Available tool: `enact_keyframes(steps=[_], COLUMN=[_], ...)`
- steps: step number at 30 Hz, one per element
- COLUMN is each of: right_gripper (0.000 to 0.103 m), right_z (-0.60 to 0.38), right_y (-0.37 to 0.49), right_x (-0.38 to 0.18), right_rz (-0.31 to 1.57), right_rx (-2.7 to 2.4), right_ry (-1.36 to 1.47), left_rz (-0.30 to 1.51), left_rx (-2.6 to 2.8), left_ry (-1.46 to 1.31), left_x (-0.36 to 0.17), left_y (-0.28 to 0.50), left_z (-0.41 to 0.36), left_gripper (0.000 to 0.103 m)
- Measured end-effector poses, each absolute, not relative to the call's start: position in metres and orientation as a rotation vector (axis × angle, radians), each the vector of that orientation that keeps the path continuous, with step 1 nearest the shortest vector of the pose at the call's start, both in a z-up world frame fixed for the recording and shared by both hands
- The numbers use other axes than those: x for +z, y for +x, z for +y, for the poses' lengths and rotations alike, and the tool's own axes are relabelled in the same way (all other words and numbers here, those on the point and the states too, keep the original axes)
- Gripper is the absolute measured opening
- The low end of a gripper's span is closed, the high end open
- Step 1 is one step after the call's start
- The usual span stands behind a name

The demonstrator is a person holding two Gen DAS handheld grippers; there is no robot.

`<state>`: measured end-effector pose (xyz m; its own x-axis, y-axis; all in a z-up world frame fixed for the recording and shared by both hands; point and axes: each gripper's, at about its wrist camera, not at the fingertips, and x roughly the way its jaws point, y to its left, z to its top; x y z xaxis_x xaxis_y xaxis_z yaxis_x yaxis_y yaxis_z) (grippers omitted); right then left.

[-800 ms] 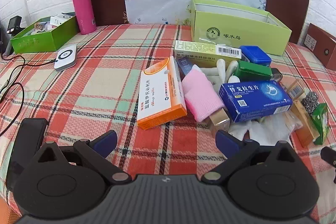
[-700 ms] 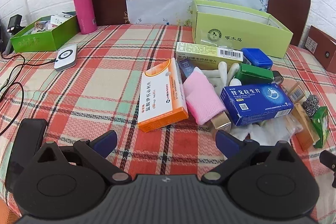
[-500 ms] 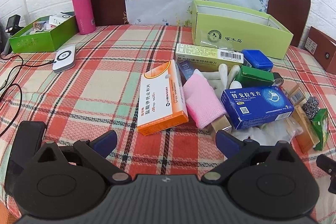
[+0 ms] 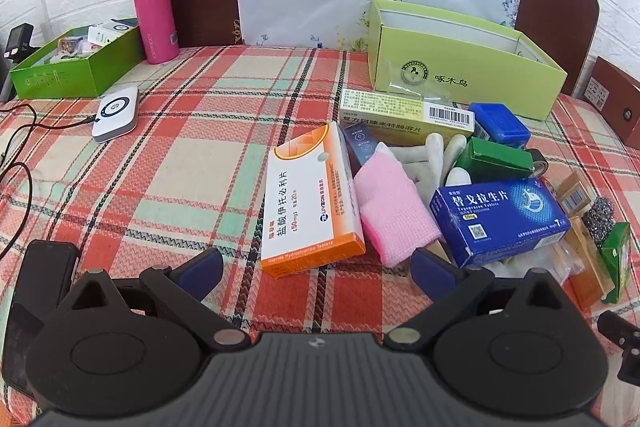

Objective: Organize objects
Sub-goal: 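Move the left gripper toward the white-orange medicine box while the right approaches the green-red box, then grasp the white-orange medicine box with the left gripper while the right grasps the green-red box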

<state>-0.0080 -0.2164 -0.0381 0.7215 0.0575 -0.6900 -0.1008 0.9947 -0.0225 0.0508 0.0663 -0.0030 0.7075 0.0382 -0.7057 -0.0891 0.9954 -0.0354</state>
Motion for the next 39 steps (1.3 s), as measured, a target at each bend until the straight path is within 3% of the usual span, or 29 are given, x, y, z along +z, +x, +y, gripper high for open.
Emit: enact_keyframes(steps=[16, 23, 25, 29, 31, 33, 39], right_gripper=[0.103, 0.103, 0.103, 0.103, 0.103, 0.103, 0.103], right_z=[-0.216, -0.219, -0.22, -0.227, -0.232, -0.235, -0.243], right_y=[-0.001, 0.0, -0.001, 0.003, 0.008, 0.016, 0.032], right_x=[-0.045, -0.048, -0.048, -0.048, -0.05, -0.051, -0.053], right_rz=[0.767, 0.776, 0.768, 0.757, 0.737, 0.737, 0.674], right_rx=[0.108, 0.102, 0.102, 0.1, 0.104, 0.104, 0.216], right_ry=[-0.069, -0.063, -0.065, -0.054, -0.062, -0.068, -0.053], left_rz=[0.753, 0.803, 0.719, 0.721, 0.723, 0.717, 0.758], left_rx=[0.09, 0.088, 0.095, 0.079, 0.053, 0.01, -0.118], left_ry=[-0.149, -0.125, -0.052, -0.054, -0.014, -0.005, -0.022], left_x=[-0.005, -0.046, -0.054, -0.052, -0.051, -0.046, -0.041], left_y=[0.081, 0.121, 0.118, 0.115, 0.111, 0.101, 0.055], left_z=[0.092, 0.105, 0.1, 0.104, 0.101, 0.097, 0.077], left_gripper=[0.103, 0.103, 0.103, 0.103, 0.096, 0.069, 0.069])
